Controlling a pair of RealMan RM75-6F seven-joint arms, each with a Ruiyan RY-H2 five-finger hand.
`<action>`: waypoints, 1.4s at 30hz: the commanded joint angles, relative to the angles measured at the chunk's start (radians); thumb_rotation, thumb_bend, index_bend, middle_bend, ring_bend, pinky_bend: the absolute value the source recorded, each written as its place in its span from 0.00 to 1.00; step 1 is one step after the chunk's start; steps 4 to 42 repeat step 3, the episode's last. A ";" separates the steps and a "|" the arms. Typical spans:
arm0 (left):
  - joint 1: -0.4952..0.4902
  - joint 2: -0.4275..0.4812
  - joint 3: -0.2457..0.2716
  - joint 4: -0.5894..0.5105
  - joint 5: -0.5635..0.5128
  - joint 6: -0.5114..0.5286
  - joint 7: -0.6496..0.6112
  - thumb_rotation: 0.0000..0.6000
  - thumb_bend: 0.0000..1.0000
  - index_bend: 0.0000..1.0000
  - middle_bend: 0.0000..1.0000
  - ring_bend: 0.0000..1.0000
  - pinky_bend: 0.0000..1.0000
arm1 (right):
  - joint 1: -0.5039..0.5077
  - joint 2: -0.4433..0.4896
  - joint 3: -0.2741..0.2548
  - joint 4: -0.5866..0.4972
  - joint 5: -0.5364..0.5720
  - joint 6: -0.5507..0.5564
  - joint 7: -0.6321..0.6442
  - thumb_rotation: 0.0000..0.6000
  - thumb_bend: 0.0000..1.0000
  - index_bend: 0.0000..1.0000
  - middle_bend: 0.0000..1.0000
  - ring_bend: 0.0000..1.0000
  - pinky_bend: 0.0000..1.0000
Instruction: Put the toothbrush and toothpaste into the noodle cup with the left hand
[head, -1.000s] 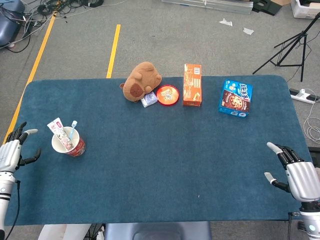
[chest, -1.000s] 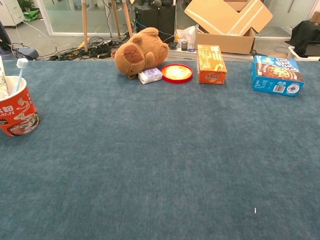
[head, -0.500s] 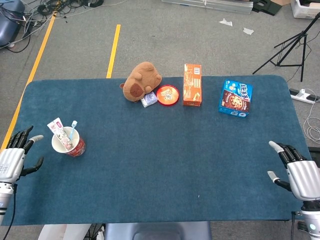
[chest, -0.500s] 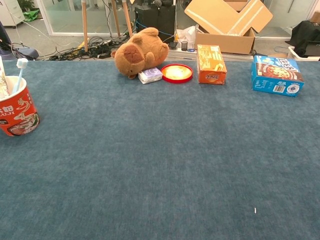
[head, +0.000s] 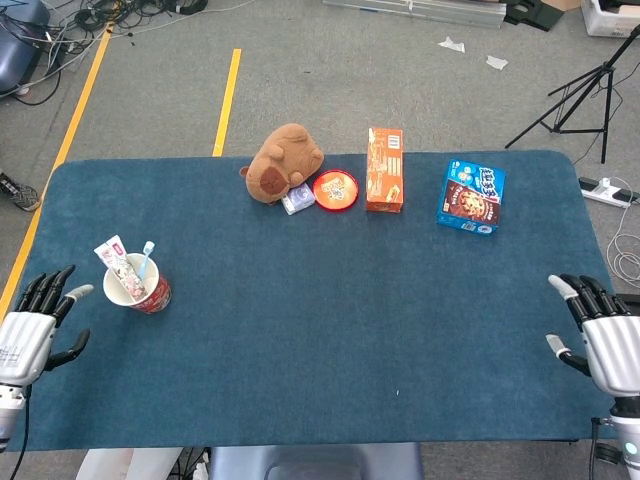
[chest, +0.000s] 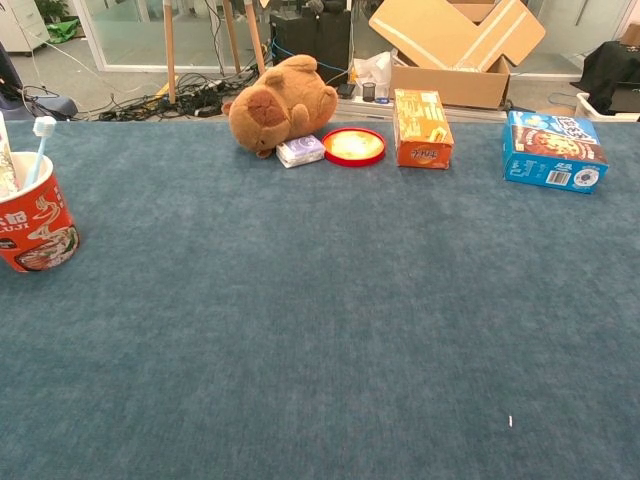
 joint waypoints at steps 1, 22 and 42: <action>0.006 -0.002 0.001 -0.005 -0.007 0.004 0.006 1.00 0.38 0.19 0.00 0.00 0.00 | 0.000 0.000 -0.003 0.001 -0.004 -0.002 0.002 1.00 0.15 0.19 0.21 0.17 0.37; 0.010 -0.005 0.004 -0.009 -0.008 0.006 0.005 1.00 0.38 0.19 0.00 0.00 0.00 | -0.002 -0.001 -0.007 0.002 -0.007 0.000 0.007 1.00 0.15 0.19 0.21 0.17 0.37; 0.010 -0.005 0.004 -0.009 -0.008 0.006 0.005 1.00 0.38 0.19 0.00 0.00 0.00 | -0.002 -0.001 -0.007 0.002 -0.007 0.000 0.007 1.00 0.15 0.19 0.21 0.17 0.37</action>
